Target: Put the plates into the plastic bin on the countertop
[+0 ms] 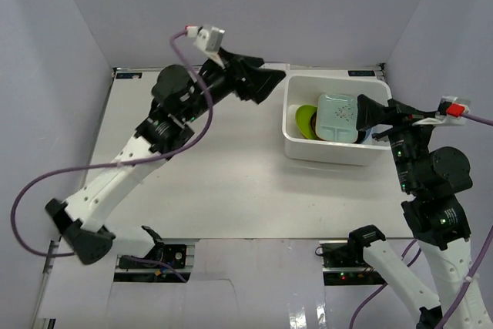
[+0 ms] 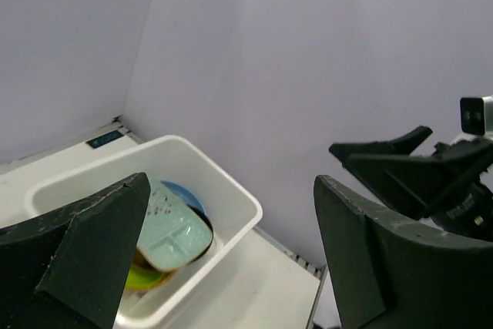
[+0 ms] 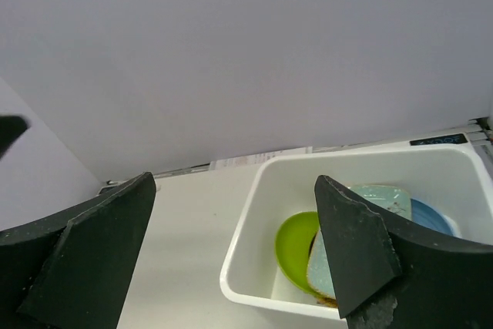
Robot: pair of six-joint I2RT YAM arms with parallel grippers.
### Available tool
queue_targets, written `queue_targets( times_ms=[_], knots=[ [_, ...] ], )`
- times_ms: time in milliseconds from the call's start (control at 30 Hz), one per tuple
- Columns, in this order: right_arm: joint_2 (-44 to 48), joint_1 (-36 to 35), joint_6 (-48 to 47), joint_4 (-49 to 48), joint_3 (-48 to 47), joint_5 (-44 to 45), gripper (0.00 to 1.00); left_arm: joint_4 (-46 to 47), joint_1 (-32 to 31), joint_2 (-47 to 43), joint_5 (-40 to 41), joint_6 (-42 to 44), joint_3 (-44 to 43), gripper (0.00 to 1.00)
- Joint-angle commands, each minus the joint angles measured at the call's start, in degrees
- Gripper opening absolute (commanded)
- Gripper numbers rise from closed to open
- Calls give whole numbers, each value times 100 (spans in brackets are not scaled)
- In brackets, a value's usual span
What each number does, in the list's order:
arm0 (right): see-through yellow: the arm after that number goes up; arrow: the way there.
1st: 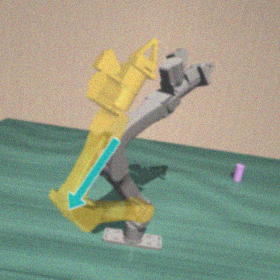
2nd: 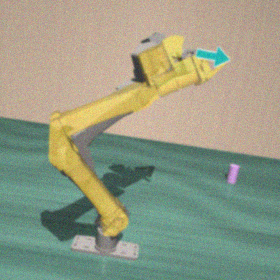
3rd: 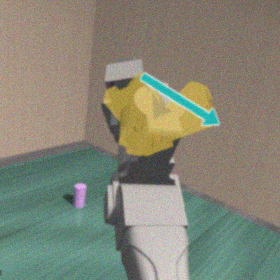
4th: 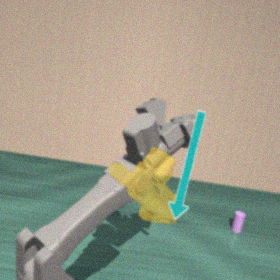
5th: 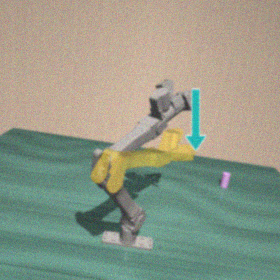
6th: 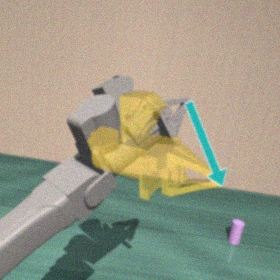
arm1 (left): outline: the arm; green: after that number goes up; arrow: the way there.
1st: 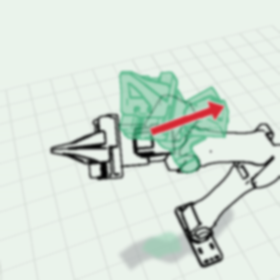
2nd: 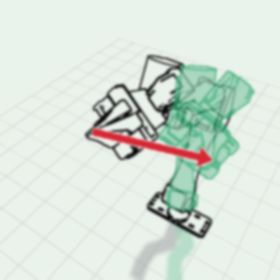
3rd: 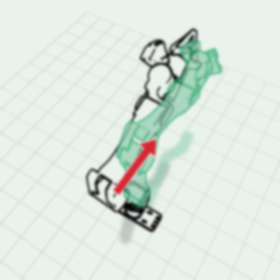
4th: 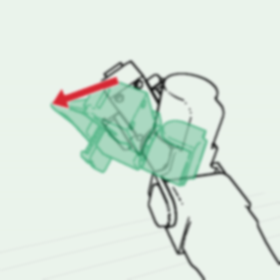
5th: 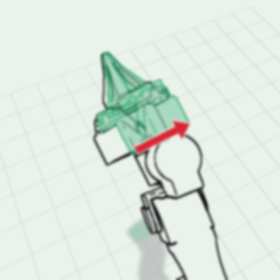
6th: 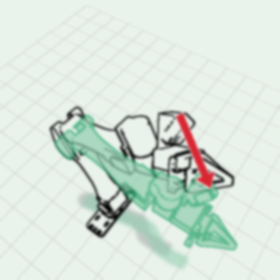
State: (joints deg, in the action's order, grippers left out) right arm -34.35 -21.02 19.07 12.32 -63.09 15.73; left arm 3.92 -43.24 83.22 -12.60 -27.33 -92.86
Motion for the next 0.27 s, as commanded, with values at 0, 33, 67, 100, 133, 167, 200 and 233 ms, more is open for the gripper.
queue_targets(
  times_ms=[0,33,67,100,133,167,200,233],
  knots=[
    [401,10,-325,-124,269,536,90,-699,18,-1398,826,526,1536,98],
    [403,10,-334,-133,341,554,90,-778,18,-1736,977,553,1821,98],
    [498,10,-342,-142,393,546,90,-962,26,-2052,1109,571,2076,98],
    [543,10,-351,-142,446,528,90,-1051,27,-2360,1267,597,2305,98],
    [604,10,-360,-185,542,493,90,-1139,27,-2894,1582,606,2673,98],
    [631,10,-351,-221,587,432,90,-1348,27,-3108,1664,624,2790,98],
    [649,10,-334,-264,622,379,90,-1481,27,-3284,1751,598,2852,98],
    [675,1,-316,-326,666,300,90,-1613,27,-3512,1900,554,2870,98]
  ],
)
